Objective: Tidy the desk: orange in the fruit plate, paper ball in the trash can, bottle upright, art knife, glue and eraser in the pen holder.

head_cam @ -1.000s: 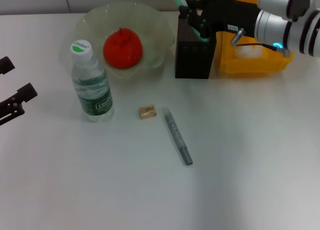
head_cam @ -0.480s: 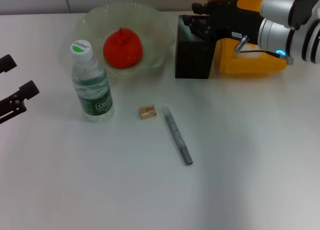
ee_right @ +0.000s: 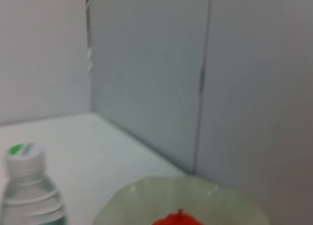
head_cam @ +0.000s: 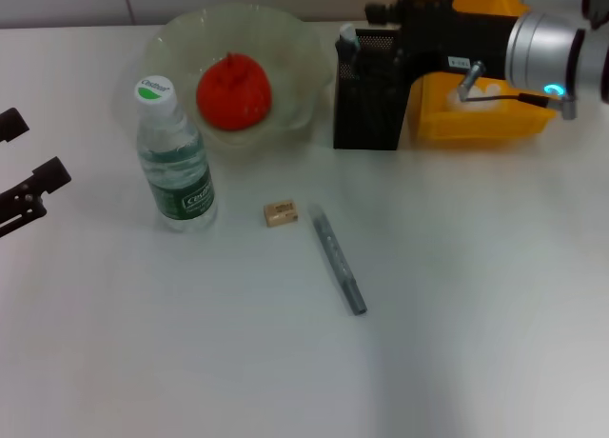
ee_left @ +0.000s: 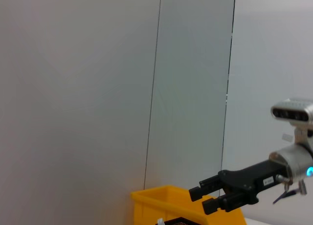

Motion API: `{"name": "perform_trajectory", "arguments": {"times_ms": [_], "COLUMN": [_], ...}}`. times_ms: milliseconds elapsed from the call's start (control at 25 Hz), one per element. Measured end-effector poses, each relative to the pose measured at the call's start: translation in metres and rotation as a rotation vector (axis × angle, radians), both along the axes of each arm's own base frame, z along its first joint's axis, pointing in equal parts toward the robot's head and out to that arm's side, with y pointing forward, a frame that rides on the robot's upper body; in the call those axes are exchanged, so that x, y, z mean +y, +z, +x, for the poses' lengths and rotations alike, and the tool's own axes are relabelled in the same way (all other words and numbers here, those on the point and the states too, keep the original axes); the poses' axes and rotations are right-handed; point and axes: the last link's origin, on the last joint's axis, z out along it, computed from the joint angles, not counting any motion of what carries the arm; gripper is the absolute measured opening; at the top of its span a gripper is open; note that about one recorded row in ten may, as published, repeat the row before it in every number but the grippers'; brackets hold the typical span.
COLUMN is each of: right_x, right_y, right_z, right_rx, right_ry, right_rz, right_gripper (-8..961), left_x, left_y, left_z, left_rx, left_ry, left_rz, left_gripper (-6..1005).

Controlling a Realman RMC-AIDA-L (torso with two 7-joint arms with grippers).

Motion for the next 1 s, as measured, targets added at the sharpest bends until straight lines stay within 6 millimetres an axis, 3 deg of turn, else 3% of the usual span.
{"name": "perform_trajectory", "arguments": {"times_ms": [80,200,280,400,480,640,800,1000], "right_x": [-0.003,-0.011,-0.013,-0.018,-0.019,-0.025,-0.031,-0.026], "right_y": [0.002,0.01,0.01,0.008,0.006,-0.013,-0.045,-0.068], "right_z": [-0.005,-0.026,-0.032,-0.062,-0.066,-0.082,-0.094,-0.093], "right_rx": [-0.035,-0.165,-0.194,-0.325,-0.363,-0.512,-0.682,-0.764], "right_ry": [-0.012,-0.052,-0.059,-0.08,-0.086,-0.06,-0.009,0.01], "right_rz": [-0.033,-0.137,-0.167,-0.286,-0.315,-0.426,-0.508,-0.505], "right_gripper": [573,600,600,599,598,597,596,595], "left_x": [0.0,0.0,0.0,0.001,0.002,0.002,0.0,-0.004], "left_y": [0.001,0.002,0.001,-0.001,-0.002,-0.001,-0.001,-0.001], "left_z": [0.0,-0.001,-0.001,-0.002,-0.001,-0.002,-0.003,-0.003], "left_rx": [0.002,0.01,0.018,0.027,0.029,0.037,0.05,0.055], "left_ry": [0.0,-0.002,-0.003,-0.001,-0.002,-0.003,-0.006,-0.016], "left_rz": [0.0,-0.005,-0.02,-0.041,-0.047,-0.059,-0.081,-0.101], "left_gripper": [797,797,797,797,797,797,797,797]}}
